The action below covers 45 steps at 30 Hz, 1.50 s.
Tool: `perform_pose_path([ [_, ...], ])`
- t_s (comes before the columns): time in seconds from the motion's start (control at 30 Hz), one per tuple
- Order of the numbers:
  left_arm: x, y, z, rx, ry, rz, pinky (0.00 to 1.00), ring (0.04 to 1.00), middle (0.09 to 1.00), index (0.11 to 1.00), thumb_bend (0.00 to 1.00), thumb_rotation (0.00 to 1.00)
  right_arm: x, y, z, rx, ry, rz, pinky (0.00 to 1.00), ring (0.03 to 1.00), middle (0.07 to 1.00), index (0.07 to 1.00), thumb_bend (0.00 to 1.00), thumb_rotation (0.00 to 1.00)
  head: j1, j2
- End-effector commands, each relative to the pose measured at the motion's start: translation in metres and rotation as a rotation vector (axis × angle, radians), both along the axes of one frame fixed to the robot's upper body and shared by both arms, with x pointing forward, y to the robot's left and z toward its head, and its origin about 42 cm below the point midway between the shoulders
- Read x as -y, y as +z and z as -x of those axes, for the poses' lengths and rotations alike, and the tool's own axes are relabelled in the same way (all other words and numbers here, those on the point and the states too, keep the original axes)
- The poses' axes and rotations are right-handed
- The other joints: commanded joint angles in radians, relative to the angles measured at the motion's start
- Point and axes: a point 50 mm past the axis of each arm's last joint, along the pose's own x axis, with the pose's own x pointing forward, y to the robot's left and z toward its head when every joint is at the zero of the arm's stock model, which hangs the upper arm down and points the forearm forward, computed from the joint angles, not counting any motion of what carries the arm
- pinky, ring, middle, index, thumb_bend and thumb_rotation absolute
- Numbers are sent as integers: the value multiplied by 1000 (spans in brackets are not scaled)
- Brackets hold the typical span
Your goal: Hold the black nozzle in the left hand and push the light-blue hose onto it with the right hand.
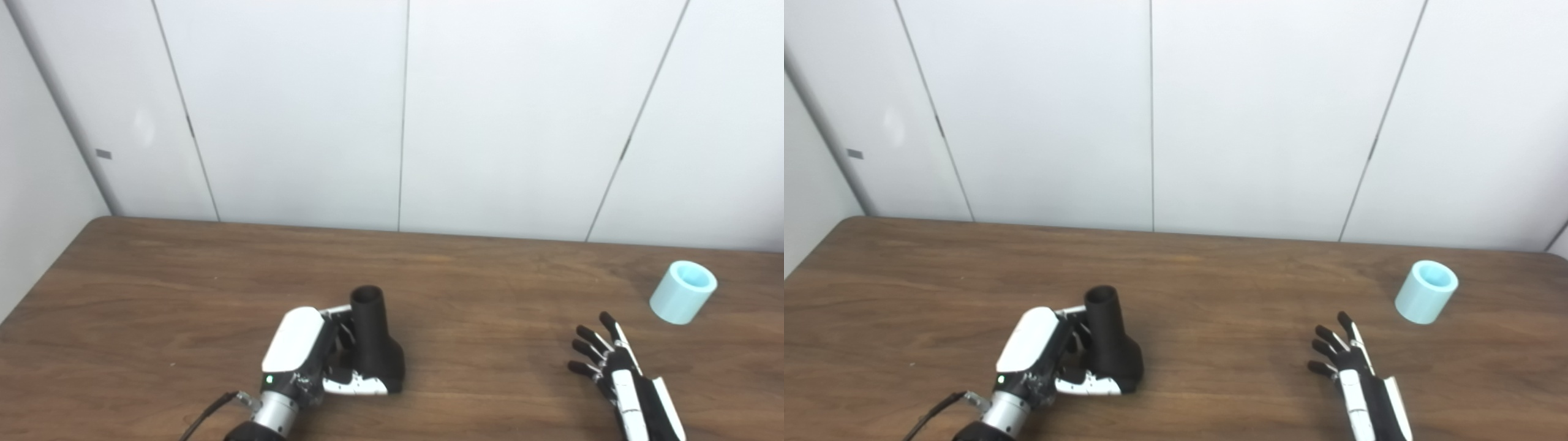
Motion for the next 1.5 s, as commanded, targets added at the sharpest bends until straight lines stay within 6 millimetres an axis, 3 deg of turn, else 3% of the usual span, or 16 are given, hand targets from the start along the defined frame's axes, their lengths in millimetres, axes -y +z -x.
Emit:
perform_pose_path([
  [0.0, 15, 2, 8, 11, -66, -6, 360, 456, 500, 483, 478, 0, -22, -26, 11, -80, 11, -51, 713, 837, 871, 967, 553, 996, -7, 4],
  [0.2, 33, -12, 21, -6, -138, -13, 364, 461, 495, 478, 478, 0, -30, -23, 9, -75, 19, -61, 730, 840, 877, 978, 500, 1000, -27, 9],
  [0.43, 47, -26, 28, 54, -188, -12, 365, 465, 482, 482, 478, 0, -33, -22, 7, -76, 17, -52, 727, 839, 876, 970, 503, 1000, -38, 15],
  [0.67, 50, -41, 32, 88, -218, 22, 360, 458, 467, 488, 478, 0, -29, -23, 5, -69, 6, -56, 717, 833, 861, 965, 511, 1000, -53, 22],
  [0.97, 48, -46, 33, 143, -238, -2, 345, 465, 478, 475, 477, 0, -22, -19, 1, -65, -10, -125, 732, 844, 866, 954, 519, 977, -81, 43],
  [1.2, 42, -50, 33, 152, -243, -21, 336, 460, 470, 478, 477, 0, -15, 11, -6, 4, -44, -112, 708, 819, 847, 916, 494, 959, -113, 58],
  [1.33, 38, -53, 34, 138, -239, -31, 344, 468, 474, 491, 477, 0, -3, 35, -10, 45, -63, -103, 708, 817, 847, 911, 504, 905, -123, 61],
  [1.47, 36, -55, 34, 129, -236, -40, 343, 468, 478, 491, 477, 0, 10, 54, -14, 68, -68, -59, 708, 806, 836, 891, 482, 920, -118, 65],
])
